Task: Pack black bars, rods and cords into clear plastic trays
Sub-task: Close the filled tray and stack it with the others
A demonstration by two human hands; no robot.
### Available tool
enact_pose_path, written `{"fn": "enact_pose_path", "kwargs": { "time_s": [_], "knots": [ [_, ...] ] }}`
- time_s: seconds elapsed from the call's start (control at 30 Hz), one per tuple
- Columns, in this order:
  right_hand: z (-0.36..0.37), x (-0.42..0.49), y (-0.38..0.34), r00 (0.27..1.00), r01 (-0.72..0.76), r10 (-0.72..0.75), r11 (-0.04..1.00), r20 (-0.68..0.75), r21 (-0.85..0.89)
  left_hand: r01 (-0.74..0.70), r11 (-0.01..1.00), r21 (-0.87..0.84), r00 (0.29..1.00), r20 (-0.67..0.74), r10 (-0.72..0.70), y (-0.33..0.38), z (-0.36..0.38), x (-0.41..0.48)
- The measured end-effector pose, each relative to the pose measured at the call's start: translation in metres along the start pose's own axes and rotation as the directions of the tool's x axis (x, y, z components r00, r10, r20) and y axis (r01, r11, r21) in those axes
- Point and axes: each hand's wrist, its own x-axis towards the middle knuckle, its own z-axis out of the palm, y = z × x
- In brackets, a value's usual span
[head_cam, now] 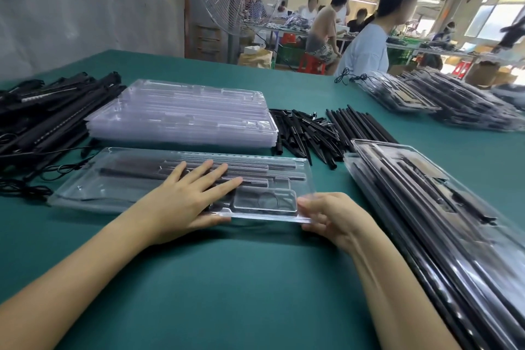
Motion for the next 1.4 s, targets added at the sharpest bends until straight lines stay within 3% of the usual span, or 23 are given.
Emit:
{"fn": "enact_pose_path", "kwargs": {
  "time_s": [0.1, 0.23, 0.4, 0.7, 0.93, 1.1, 1.4],
  "knots": [
    [0.003, 0.004, 0.001, 0.999, 0.002, -0.002, 1.000, -0.033, 0.001, 0.007, 0.999, 0.034, 1.000, 0.007, -0.007, -0.001, 0.002, -0.001],
    [0.007, 0.007, 0.003, 0.997, -0.001, 0.004, 0.999, -0.072, 0.033, -0.032, 0.994, 0.102, 0.991, -0.124, 0.045, 0.003, -0.013, -0.004],
    [0.010, 0.010, 0.003, 0.997, 0.041, -0.038, 0.999, -0.073, 0.035, 0.034, 0.987, 0.155, 0.986, -0.164, -0.009, 0.002, -0.012, -0.003],
    [0.019, 0.018, -0.001, 0.987, 0.108, -0.119, 0.989, -0.112, -0.098, 0.076, 0.986, 0.148, 0.957, -0.290, -0.030, -0.002, -0.007, 0.001],
    [0.006, 0.023, -0.012, 0.996, 0.060, -0.049, 0.984, 0.068, -0.168, 0.067, 0.985, 0.157, 0.956, -0.291, -0.018, -0.002, -0.005, 0.000],
    [-0.001, 0.024, -0.020, 0.983, -0.038, 0.059, 0.992, 0.174, -0.120, 0.055, 0.987, 0.149, 0.961, -0.276, -0.012, -0.008, -0.004, -0.002],
    [0.017, 0.032, -0.021, 0.999, -0.054, 0.054, 0.986, -0.007, -0.156, 0.109, 0.986, 0.130, 0.977, -0.199, -0.081, -0.008, -0.008, -0.001]
  ]
}}
